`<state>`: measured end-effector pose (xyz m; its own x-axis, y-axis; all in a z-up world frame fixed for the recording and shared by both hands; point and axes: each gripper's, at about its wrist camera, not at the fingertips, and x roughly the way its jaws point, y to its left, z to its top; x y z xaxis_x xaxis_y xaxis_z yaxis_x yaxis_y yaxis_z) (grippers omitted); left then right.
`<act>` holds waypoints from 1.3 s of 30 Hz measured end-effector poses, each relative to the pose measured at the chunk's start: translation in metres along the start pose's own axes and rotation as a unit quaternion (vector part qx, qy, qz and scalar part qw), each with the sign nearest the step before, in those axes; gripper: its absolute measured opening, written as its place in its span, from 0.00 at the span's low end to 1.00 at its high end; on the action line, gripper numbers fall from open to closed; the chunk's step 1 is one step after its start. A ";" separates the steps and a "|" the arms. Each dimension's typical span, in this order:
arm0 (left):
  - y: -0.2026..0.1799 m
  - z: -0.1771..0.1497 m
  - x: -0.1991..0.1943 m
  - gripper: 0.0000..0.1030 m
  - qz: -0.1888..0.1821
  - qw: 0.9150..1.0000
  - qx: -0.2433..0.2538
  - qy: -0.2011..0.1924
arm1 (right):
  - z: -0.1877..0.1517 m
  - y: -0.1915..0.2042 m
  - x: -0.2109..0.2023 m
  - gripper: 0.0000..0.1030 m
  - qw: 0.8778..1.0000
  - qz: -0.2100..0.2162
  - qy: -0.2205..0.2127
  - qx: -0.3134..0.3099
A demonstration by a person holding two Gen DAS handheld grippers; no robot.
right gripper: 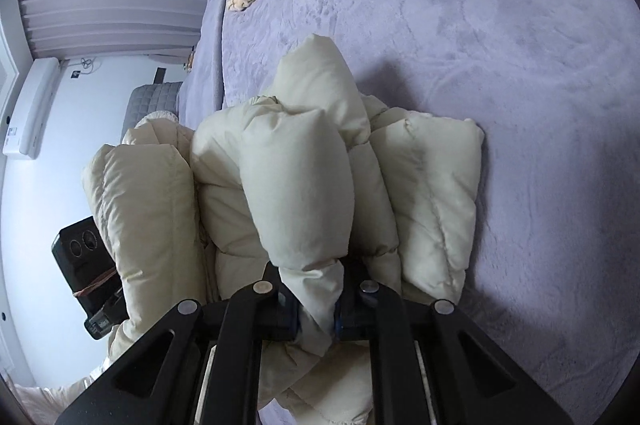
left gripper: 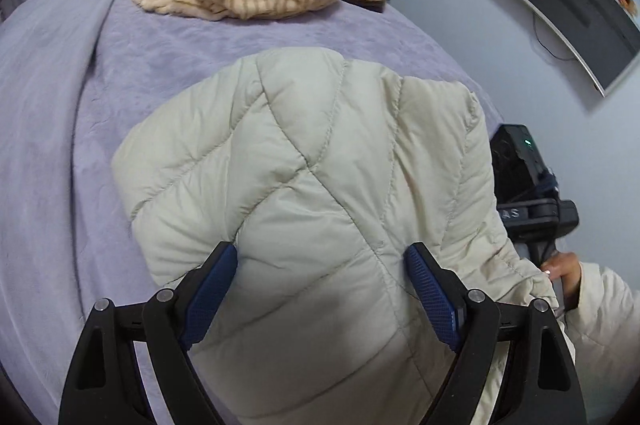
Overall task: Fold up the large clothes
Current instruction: 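Fold the lifted bundle over onto itself with both tools, release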
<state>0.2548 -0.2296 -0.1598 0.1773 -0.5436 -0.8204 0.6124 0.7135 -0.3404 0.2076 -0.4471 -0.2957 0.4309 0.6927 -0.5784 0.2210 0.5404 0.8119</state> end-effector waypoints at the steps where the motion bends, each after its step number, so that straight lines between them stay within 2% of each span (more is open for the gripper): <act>1: -0.010 0.000 0.003 0.84 -0.006 1.000 0.014 0.001 | 0.001 -0.001 0.004 0.12 1.000 -0.001 0.005 -0.003; 5: -0.041 -0.004 0.010 0.84 -0.011 0.998 0.056 0.003 | 0.005 -0.012 0.014 0.11 1.000 0.008 0.011 0.007; 10: -0.063 -0.015 0.019 0.84 0.029 0.994 0.102 0.012 | 0.008 -0.018 0.014 0.12 0.999 0.019 0.019 0.026; 15: -0.062 -0.018 0.024 0.84 0.042 0.994 0.103 0.018 | 0.011 -0.013 -0.005 0.17 0.999 0.004 0.005 0.042; 16: -0.062 -0.019 0.024 0.84 0.044 0.993 0.106 0.020 | 0.011 -0.011 -0.015 0.23 0.999 -0.003 -0.004 0.044; 18: -0.065 -0.020 0.026 0.84 0.048 0.992 0.112 0.021 | 0.009 -0.004 -0.041 0.54 0.998 -0.015 -0.033 0.043; 19: -0.066 -0.020 0.026 0.84 0.049 0.992 0.115 0.021 | 0.006 0.003 -0.057 0.79 0.998 -0.020 -0.052 0.039; 20: -0.066 -0.021 0.027 0.84 0.051 0.992 0.115 0.022 | 0.001 0.011 -0.072 0.81 0.996 -0.036 -0.071 0.030; 22: -0.066 -0.020 0.028 0.84 0.051 0.992 0.111 0.021 | -0.010 0.029 -0.096 0.79 0.995 -0.056 -0.086 0.011; 25: -0.068 -0.020 0.029 0.84 0.059 0.991 0.116 0.022 | -0.027 0.060 -0.109 0.77 0.994 -0.070 -0.076 -0.031; 28: -0.070 -0.021 0.030 0.84 0.064 0.990 0.121 0.023 | -0.034 0.076 -0.100 0.77 0.991 -0.121 -0.042 -0.047; 31: -0.072 -0.021 0.031 0.84 0.067 0.990 0.122 0.024 | -0.031 0.085 -0.084 0.78 0.989 -0.138 -0.025 -0.053; 33: -0.072 -0.021 0.030 0.84 0.067 0.990 0.122 0.024 | -0.026 0.086 -0.072 0.78 0.985 -0.160 -0.011 -0.061; 37: -0.068 -0.020 0.029 0.84 0.064 0.991 0.116 0.022 | -0.022 0.074 -0.040 0.80 0.966 -0.245 0.023 -0.082; 38: -0.067 -0.021 0.029 0.84 0.065 0.991 0.115 0.021 | -0.020 0.065 -0.036 0.80 0.964 -0.252 0.025 -0.077; 39: -0.066 -0.021 0.029 0.84 0.066 0.991 0.114 0.021 | -0.018 0.054 -0.032 0.80 0.968 -0.241 0.028 -0.067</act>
<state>0.2034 -0.2831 -0.1705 0.2374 -0.4305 -0.8708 0.7450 0.6559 -0.1211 0.1896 -0.4313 -0.2343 0.2566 0.3674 -0.8940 0.2680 0.8616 0.4310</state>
